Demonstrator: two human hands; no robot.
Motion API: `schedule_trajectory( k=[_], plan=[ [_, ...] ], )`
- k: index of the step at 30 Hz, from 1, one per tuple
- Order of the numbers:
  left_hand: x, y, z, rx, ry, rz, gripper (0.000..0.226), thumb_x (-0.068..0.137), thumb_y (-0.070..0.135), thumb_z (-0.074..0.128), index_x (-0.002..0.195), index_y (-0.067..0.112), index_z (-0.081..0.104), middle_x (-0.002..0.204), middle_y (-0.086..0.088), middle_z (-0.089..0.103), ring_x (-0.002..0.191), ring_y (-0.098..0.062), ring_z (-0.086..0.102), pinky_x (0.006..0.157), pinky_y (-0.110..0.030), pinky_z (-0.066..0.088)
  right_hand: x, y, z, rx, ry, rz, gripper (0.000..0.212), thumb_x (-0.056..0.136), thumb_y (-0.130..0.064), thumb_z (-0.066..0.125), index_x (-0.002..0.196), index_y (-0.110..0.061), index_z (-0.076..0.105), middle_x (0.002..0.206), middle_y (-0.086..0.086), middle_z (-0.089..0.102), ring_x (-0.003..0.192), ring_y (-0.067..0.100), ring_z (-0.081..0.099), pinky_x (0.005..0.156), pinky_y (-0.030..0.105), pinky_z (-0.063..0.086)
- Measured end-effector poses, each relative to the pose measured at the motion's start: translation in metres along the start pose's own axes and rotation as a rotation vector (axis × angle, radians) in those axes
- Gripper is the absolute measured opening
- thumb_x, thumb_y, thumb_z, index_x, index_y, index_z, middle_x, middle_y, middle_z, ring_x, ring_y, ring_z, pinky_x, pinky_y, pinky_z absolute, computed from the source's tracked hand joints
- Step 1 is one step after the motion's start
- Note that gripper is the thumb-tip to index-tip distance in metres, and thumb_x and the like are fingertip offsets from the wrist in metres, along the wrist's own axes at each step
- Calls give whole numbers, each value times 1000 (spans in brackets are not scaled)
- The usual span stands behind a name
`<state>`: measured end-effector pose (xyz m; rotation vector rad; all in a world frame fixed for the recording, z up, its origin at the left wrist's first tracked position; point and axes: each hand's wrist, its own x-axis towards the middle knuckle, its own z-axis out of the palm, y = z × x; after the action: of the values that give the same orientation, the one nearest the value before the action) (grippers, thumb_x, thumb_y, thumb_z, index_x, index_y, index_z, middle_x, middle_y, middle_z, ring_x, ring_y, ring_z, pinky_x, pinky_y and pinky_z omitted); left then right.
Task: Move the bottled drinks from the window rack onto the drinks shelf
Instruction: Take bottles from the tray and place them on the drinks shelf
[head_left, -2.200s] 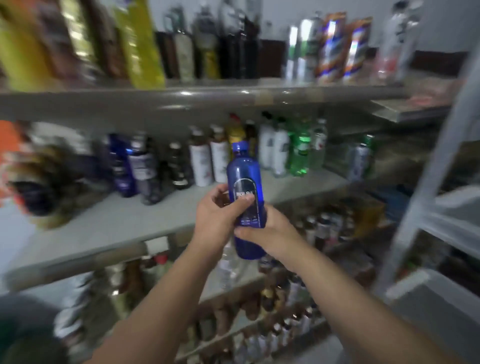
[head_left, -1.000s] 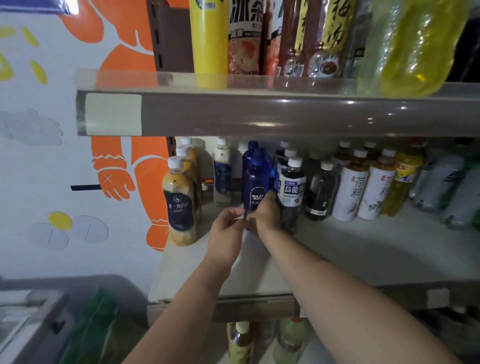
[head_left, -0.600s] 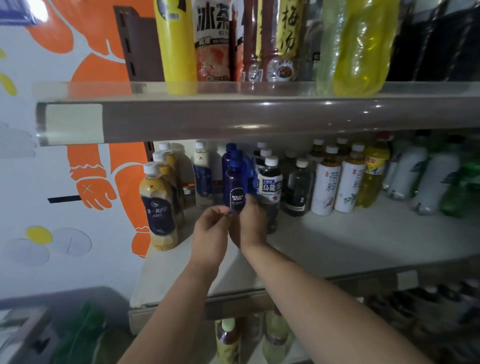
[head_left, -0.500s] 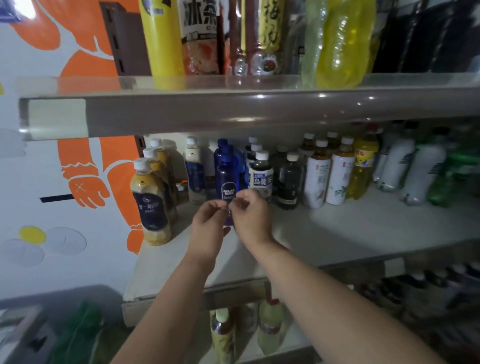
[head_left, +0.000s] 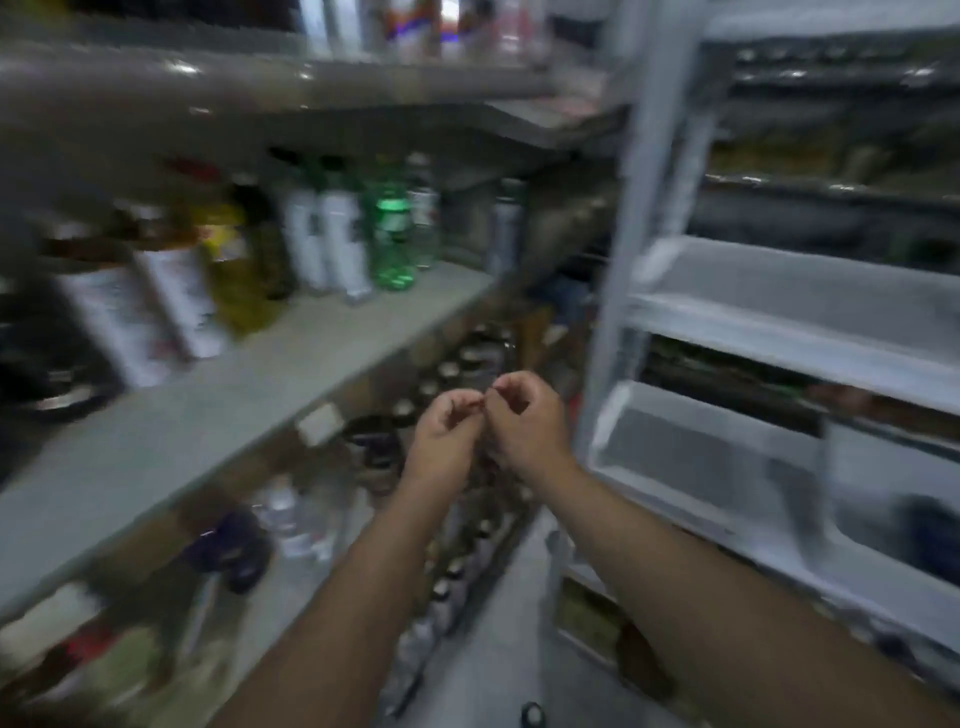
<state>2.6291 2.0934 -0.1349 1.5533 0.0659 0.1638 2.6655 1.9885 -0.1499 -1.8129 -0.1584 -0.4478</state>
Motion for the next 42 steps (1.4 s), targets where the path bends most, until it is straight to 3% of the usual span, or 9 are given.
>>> schedule_trajectory(
  k=[5, 11, 15, 21, 25, 27, 32, 37, 42],
  plan=[
    [-13, -55, 177, 61, -268, -134, 18, 92, 5, 54, 88, 21, 61, 75, 1, 62, 65, -12, 56, 56, -24, 44, -17, 95, -173, -163, 208, 301, 12, 86, -17, 67, 76, -23, 63, 69, -5, 66, 68, 14, 64, 63, 27, 47],
    [-55, -88, 339, 115, -501, -203, 15, 91, 12, 58, 82, 23, 63, 81, -1, 67, 82, -22, 65, 68, -33, 48, -50, 163, -335, -306, 411, 491, 6, 86, -17, 66, 82, -13, 66, 76, 4, 70, 77, 22, 66, 73, 35, 52],
    [-70, -107, 409, 71, -573, -300, 15, 91, 6, 58, 84, 18, 64, 84, -5, 67, 82, -21, 63, 59, -23, 45, -47, 211, -416, -398, 558, 605, 9, 82, -12, 70, 85, -12, 62, 76, -2, 63, 81, 20, 60, 73, 27, 43],
    [-52, -134, 491, 27, -639, -342, 31, 93, -2, 51, 84, 25, 63, 96, -1, 67, 91, -21, 60, 80, -32, 42, -7, 303, -489, -876, 198, 981, 49, 86, -29, 64, 131, -14, 52, 113, 6, 63, 94, 26, 64, 75, 28, 51],
    [-41, -153, 519, 29, -626, -366, 31, 91, 0, 52, 87, 28, 63, 98, 3, 69, 92, -18, 63, 81, -32, 48, 11, 344, -500, -1092, -24, 1175, 55, 89, -22, 60, 141, -12, 45, 136, 12, 55, 124, 34, 53, 101, 44, 47],
    [-38, -161, 524, 7, -586, -385, 33, 90, -2, 54, 85, 28, 64, 93, 7, 68, 87, -13, 63, 72, -26, 47, 17, 357, -500, -1195, -50, 1241, 61, 89, -21, 62, 144, -6, 42, 142, 18, 47, 130, 38, 44, 100, 48, 44],
    [-33, -170, 508, 11, -518, -363, 32, 91, 1, 55, 84, 30, 65, 83, 17, 69, 80, -6, 63, 71, -27, 48, 21, 370, -493, -1167, -9, 1242, 61, 89, -34, 59, 139, -2, 45, 137, 19, 47, 125, 35, 44, 104, 43, 41],
    [-21, -156, 477, 23, -456, -327, 29, 91, 5, 57, 80, 30, 67, 73, 20, 69, 67, 3, 62, 63, -22, 49, 38, 343, -496, -648, 116, 1200, 55, 83, -30, 74, 127, -5, 54, 100, 8, 59, 78, 24, 58, 67, 28, 47],
    [-9, -122, 439, -22, -357, -342, 22, 93, 7, 58, 86, 28, 65, 83, 12, 68, 81, -9, 61, 66, -25, 48, 51, 278, -459, -347, 265, 1018, 75, 68, -26, 85, 123, -10, 36, 104, 8, 54, 89, 26, 58, 65, 30, 49]
  ],
)
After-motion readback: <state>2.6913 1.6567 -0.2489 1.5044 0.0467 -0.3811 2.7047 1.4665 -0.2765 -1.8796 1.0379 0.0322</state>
